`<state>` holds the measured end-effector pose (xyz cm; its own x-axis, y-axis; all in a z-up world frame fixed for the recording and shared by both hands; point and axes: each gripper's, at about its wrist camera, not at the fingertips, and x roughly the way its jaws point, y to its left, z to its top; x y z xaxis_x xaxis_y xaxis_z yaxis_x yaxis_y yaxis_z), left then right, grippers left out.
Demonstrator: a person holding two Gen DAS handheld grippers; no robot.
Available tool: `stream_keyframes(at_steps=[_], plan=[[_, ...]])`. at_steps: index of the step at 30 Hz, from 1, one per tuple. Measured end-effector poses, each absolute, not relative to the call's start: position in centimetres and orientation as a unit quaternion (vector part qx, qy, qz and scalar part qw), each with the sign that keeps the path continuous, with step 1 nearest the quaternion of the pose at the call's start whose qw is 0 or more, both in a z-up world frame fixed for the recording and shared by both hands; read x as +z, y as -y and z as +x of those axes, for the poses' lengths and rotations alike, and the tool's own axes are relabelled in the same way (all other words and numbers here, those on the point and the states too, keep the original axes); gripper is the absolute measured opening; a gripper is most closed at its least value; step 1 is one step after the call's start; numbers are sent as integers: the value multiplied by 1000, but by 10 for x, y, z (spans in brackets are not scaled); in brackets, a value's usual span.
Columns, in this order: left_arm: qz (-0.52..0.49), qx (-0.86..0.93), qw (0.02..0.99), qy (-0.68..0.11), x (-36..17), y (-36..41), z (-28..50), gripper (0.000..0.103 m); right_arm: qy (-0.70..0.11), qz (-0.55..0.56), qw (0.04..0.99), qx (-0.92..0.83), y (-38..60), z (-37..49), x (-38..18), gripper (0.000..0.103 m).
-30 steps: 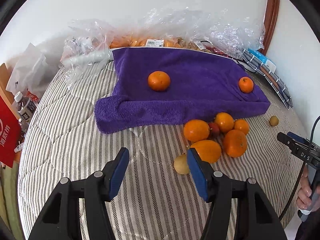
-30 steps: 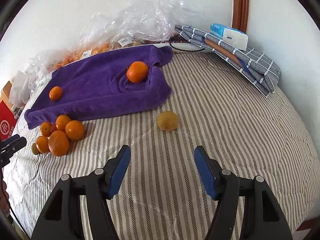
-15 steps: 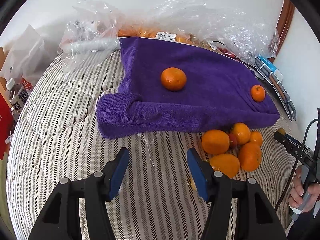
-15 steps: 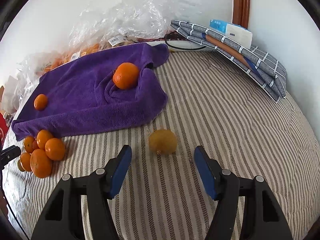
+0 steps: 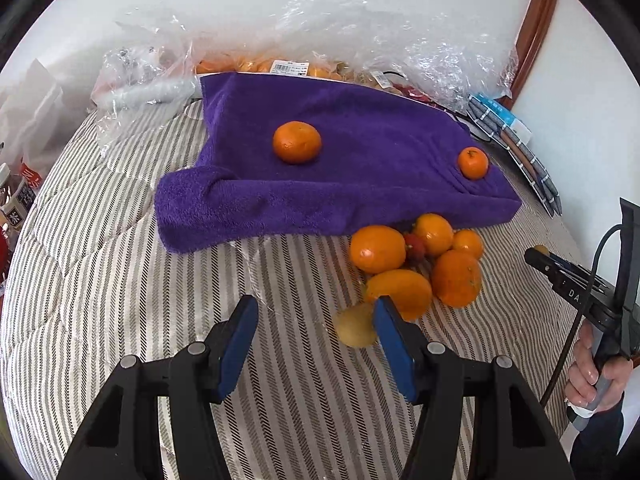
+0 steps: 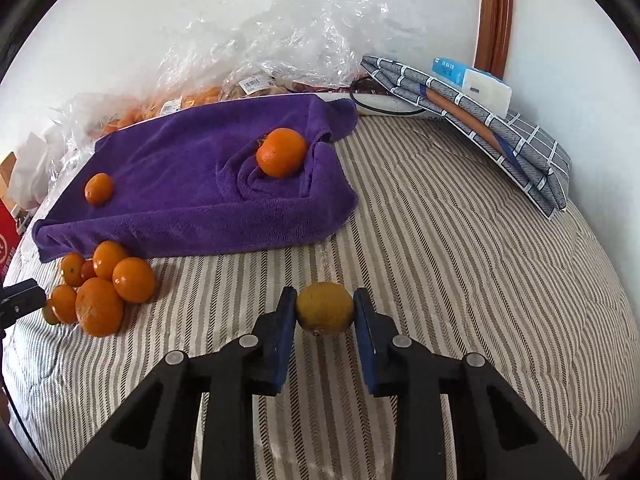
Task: Organize fruits
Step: 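Lift the yellow fruit with the right gripper and carry it onto the towel beside the orange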
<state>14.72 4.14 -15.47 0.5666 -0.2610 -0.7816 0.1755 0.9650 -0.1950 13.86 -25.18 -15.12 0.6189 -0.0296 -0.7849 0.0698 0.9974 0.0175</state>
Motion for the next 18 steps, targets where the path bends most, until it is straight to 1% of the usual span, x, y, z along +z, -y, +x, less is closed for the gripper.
stream_keyframes(at_steps=[7,9,10,12,13,18], plan=[[-37,-134,882,-450,-164,-29,139,58,-440,12,897,-20,243,122,-161,28],[-31,-132,885,-445,-164,-25,139,53,-439,14,898,-16,242,122,-161,29],[-29,-135,886,-443,-164,-24,139,48,-444,13,896,-16,242,123,-162,29],[-22,-136,889,-436,-164,-22,138,36,-443,9,896,-18,241,123,-162,29],[-20,-142,889,-435,-165,-21,138,25,-443,9,896,-18,241,123,-162,29],[-6,-118,905,-409,-165,-24,136,25,-443,14,896,-17,242,123,-162,29]])
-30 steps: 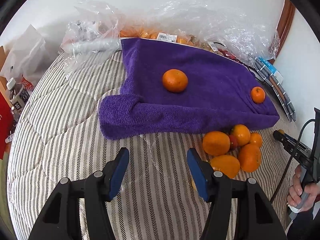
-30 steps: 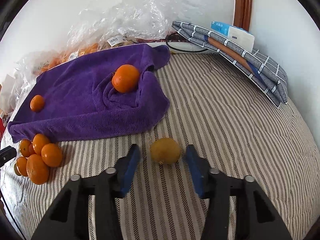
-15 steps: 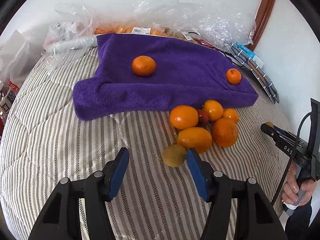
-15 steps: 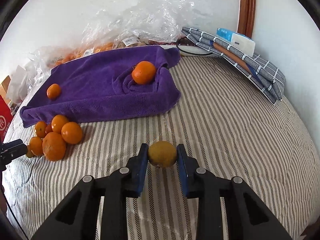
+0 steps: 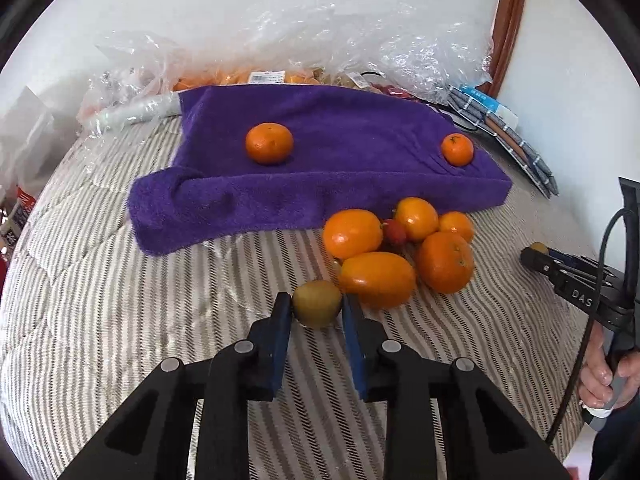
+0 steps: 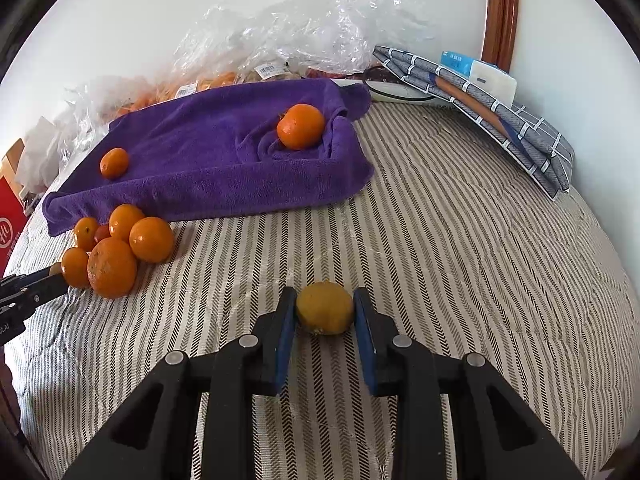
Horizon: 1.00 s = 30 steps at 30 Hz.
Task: Organize fruits
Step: 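Lift the yellow fruit with the right gripper and carry it onto the towel beside the orange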
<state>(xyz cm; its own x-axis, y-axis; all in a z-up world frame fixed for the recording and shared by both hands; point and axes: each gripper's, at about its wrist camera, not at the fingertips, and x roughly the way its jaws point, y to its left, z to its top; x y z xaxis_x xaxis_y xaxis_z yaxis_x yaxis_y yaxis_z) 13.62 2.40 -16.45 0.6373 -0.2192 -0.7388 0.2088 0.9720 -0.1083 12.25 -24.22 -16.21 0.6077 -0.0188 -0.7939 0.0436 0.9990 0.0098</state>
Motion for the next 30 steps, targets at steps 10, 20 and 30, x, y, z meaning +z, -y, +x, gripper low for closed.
stream_keyframes(at_steps=[10,20,30], plan=[[5,-99,905,-414,-166,-27,142,25,-443,-10,896,-30,237,123,-162,28],[-13,-106,904,-414,-168,-32,142,25,-444,-13,895,-30,236,123,-162,28],[-24,-111,904,-413,-168,-36,142,25,-443,-13,896,-27,237,122,-161,28]])
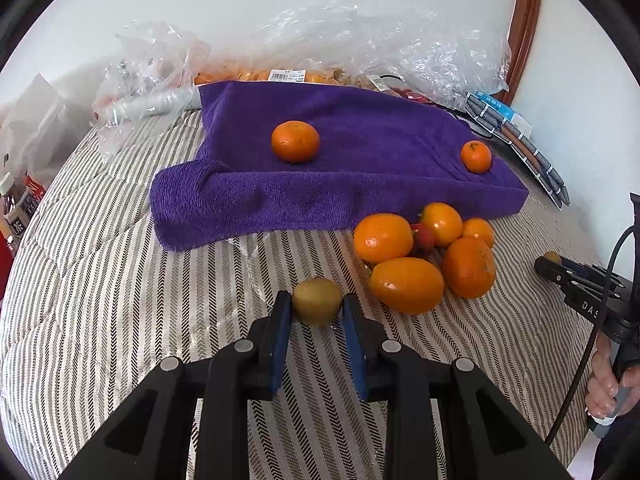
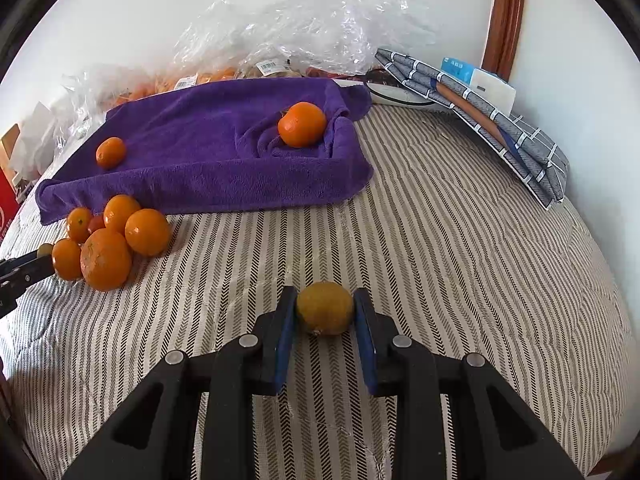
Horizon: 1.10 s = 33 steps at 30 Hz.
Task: Organize fruits
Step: 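Lift the yellow fruit with the right gripper and carry it onto the towel beside the orange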
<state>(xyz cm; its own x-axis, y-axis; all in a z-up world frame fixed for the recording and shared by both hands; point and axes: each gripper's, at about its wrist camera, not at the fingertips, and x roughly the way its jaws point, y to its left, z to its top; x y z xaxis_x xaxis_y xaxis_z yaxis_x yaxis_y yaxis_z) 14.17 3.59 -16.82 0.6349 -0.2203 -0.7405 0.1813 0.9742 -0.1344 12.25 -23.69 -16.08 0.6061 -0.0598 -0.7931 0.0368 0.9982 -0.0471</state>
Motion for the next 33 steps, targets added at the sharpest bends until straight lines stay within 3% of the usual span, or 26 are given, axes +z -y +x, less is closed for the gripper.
stream_keyframes(at_steps=[6,15,21,33], plan=[[-47,-111,901,-417,-156,-38,141,25,-438,3,899,-16,240,121,-156,28],[-23,-85,931,-355,-100,-45,161,25,-405,-3,914,-7,230,148,-113,28],[-29,-70,931,-358,-97,-50,193,25,-388,9,922,3,224,180,-100,28],[-32,-77,931,-355,-117,-48,235,25,-390,26,920,16,221,223,-126,28]])
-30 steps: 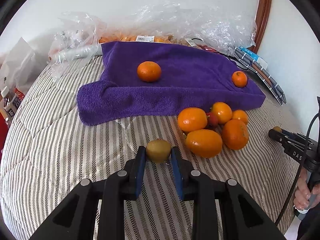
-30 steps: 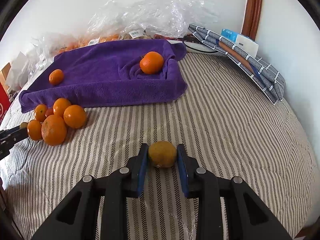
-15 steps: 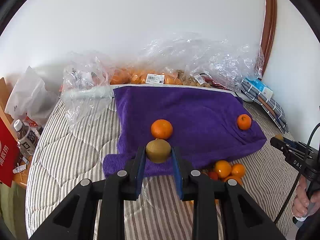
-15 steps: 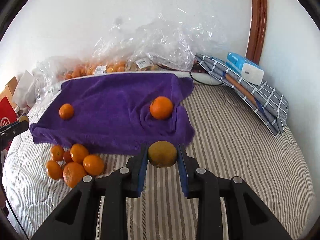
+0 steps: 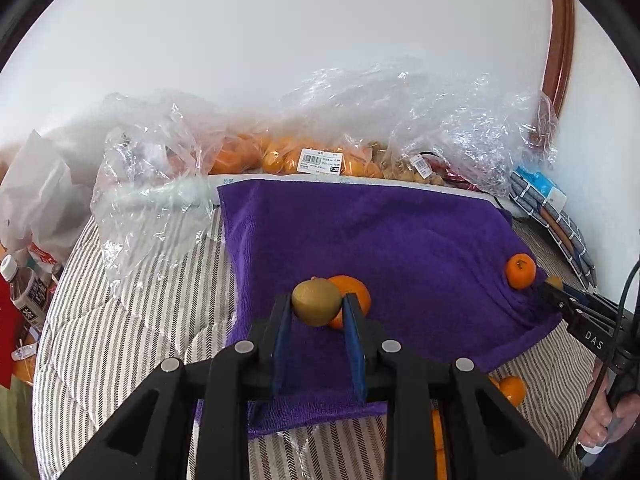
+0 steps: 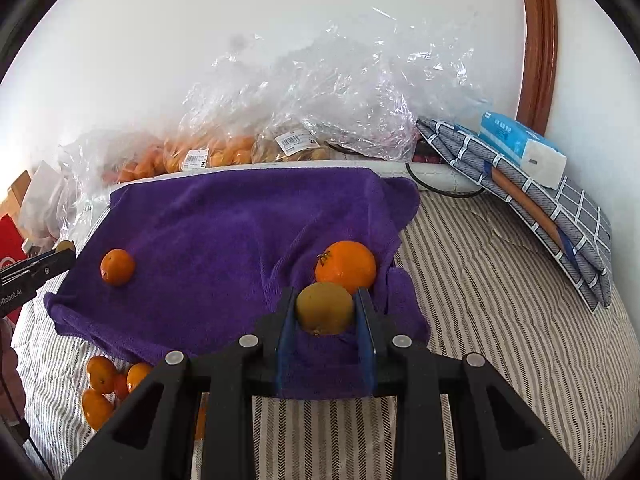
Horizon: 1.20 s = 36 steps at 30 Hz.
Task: Organize fruits
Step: 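Lift the yellow fruit with the right gripper and carry it onto the towel beside the orange, then release the yellow fruit on the towel and pull the right gripper back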
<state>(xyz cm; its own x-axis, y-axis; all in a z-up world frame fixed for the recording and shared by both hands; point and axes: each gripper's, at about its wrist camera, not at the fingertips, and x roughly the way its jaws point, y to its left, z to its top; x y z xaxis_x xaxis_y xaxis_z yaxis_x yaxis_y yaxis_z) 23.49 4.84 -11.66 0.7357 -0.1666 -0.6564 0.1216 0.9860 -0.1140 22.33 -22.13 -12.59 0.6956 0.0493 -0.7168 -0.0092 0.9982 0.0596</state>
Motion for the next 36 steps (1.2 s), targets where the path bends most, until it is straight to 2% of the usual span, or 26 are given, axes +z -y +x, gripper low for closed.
stream_keyframes(at_steps=[4,20,36], plan=[[-34,-80,929,-360,-123,-48,237,25,-392,54,918,17,227,230,-132,28],[-76,-128,905,-398,-139,-47,240,25,-406,56,911,35,224,235,-142,28],[-43,-92,910,-402,-145,-39,241,25,-399,78,913,28,232,231,-144,30]])
